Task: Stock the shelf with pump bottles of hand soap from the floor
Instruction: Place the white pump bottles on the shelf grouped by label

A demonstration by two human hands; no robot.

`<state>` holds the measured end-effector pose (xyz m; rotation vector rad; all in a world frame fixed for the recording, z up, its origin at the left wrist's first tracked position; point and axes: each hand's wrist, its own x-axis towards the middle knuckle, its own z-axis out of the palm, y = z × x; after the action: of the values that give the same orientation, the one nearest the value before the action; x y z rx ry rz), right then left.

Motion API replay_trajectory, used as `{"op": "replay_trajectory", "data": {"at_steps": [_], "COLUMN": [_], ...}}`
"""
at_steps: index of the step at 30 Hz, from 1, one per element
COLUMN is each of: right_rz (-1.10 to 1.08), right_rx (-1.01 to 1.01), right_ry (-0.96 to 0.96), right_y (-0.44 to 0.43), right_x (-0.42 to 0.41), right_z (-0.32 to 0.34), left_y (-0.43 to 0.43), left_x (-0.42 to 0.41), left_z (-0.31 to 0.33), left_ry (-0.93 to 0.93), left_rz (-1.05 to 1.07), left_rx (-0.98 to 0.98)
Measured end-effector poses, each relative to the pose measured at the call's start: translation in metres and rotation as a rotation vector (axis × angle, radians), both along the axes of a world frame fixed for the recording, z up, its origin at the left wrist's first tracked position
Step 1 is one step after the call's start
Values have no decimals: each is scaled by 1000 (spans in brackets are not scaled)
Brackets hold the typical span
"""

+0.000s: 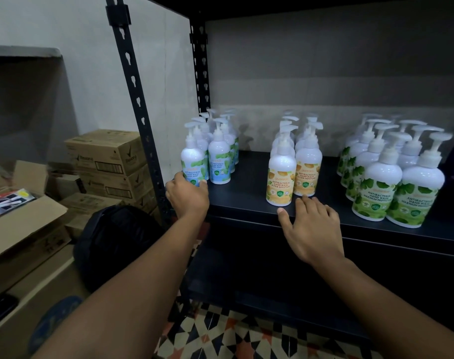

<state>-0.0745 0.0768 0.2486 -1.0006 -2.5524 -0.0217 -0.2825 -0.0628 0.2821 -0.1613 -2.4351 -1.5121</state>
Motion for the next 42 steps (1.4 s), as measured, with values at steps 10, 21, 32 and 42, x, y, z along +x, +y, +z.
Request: {"op": "replay_trajectory", "data": {"at_steps": [10,21,32,42], "right_rz": [-3,1,20,194], "right_rx": [-5,-8,-12,-178], "right_ry": [-12,-6,0,108], "right_y": [0,1,4,-8], "right_x": [0,0,1,36], "right_z": [1,-1,-2,3], "left_y": [-6,-4,-7,-55], "left_x": [-12,-18,-14,73], "left_z": [-1,-6,-5,-21], "left_ry": [-25,-7,-29,13], "left_rz": [3,8,-4,-164], "left_rx": [63,22,13,21]}}
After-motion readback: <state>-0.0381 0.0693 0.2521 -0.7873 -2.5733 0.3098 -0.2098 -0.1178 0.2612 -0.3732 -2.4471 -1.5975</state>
